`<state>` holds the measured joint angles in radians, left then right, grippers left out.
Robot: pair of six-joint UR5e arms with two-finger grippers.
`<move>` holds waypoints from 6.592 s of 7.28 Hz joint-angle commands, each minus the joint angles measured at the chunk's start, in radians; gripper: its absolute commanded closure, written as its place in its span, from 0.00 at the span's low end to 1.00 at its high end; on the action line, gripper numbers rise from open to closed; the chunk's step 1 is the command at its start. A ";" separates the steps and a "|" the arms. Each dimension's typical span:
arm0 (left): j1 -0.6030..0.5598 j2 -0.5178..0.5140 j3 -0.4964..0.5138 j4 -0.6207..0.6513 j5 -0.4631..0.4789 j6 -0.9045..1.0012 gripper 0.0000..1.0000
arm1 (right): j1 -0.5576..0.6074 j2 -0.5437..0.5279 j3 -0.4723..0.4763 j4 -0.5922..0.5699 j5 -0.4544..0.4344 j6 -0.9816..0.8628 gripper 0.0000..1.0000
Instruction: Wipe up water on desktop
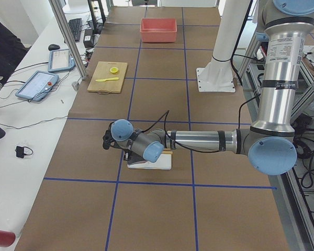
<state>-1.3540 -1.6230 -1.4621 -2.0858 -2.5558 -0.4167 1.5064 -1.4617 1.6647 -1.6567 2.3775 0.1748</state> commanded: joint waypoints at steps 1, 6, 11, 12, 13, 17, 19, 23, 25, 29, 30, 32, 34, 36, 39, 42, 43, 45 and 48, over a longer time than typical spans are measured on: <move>0.006 0.000 0.002 0.000 0.000 -0.001 0.78 | 0.000 0.000 0.000 0.000 0.000 0.002 0.00; 0.004 0.003 -0.006 0.007 -0.055 0.001 1.00 | -0.002 0.001 0.000 0.000 0.005 0.002 0.00; -0.086 -0.003 -0.017 0.030 -0.194 -0.001 1.00 | -0.002 0.003 -0.002 0.001 0.019 0.000 0.00; -0.105 -0.011 -0.033 0.073 -0.237 -0.002 1.00 | -0.002 0.003 0.001 0.001 0.019 0.000 0.00; -0.150 -0.047 -0.061 0.158 -0.285 -0.014 1.00 | -0.002 0.003 0.006 0.001 0.019 0.000 0.00; -0.156 -0.200 -0.242 0.365 -0.290 -0.380 1.00 | -0.011 0.004 0.018 0.029 0.029 -0.014 0.00; -0.084 -0.308 -0.245 0.354 -0.285 -0.604 1.00 | -0.035 0.001 0.018 0.131 0.086 0.001 0.00; 0.145 -0.422 -0.251 0.225 -0.083 -0.932 1.00 | -0.240 0.090 0.111 0.288 0.042 0.075 0.00; 0.267 -0.516 -0.250 0.210 0.033 -1.101 1.00 | -0.374 0.231 0.119 0.288 -0.010 0.242 0.00; 0.322 -0.634 -0.180 0.208 0.115 -1.314 1.00 | -0.617 0.224 0.222 0.449 -0.344 0.332 0.00; 0.331 -0.685 -0.140 0.207 0.153 -1.405 1.00 | -0.682 0.234 0.248 0.480 -0.389 0.409 0.01; 0.401 -0.733 -0.080 0.105 0.279 -1.628 1.00 | -0.783 0.285 0.283 0.485 -0.481 0.416 0.01; 0.464 -0.751 -0.050 0.003 0.386 -1.772 1.00 | -0.888 0.313 0.317 0.485 -0.625 0.410 0.01; 0.534 -0.790 -0.049 0.004 0.495 -1.878 1.00 | -0.956 0.357 0.310 0.483 -0.698 0.403 0.01; 0.585 -0.821 -0.044 0.006 0.545 -2.014 1.00 | -0.966 0.377 0.303 0.482 -0.727 0.394 0.01; 0.592 -0.802 -0.095 0.020 0.455 -2.005 1.00 | -0.965 0.370 0.282 0.485 -0.758 0.394 0.01; 0.592 -0.789 -0.130 0.023 0.444 -2.005 1.00 | -0.966 0.370 0.276 0.486 -0.770 0.396 0.02; 0.592 -0.775 -0.159 0.036 0.407 -2.001 1.00 | -0.965 0.371 0.270 0.488 -0.779 0.397 0.02; 0.593 -0.773 -0.159 0.036 0.407 -1.999 1.00 | -0.965 0.374 0.270 0.486 -0.787 0.405 0.37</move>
<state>-0.7614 -2.3972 -1.6215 -2.0496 -2.1481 -2.4164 0.5415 -1.0884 1.9347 -1.1702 1.5914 0.5765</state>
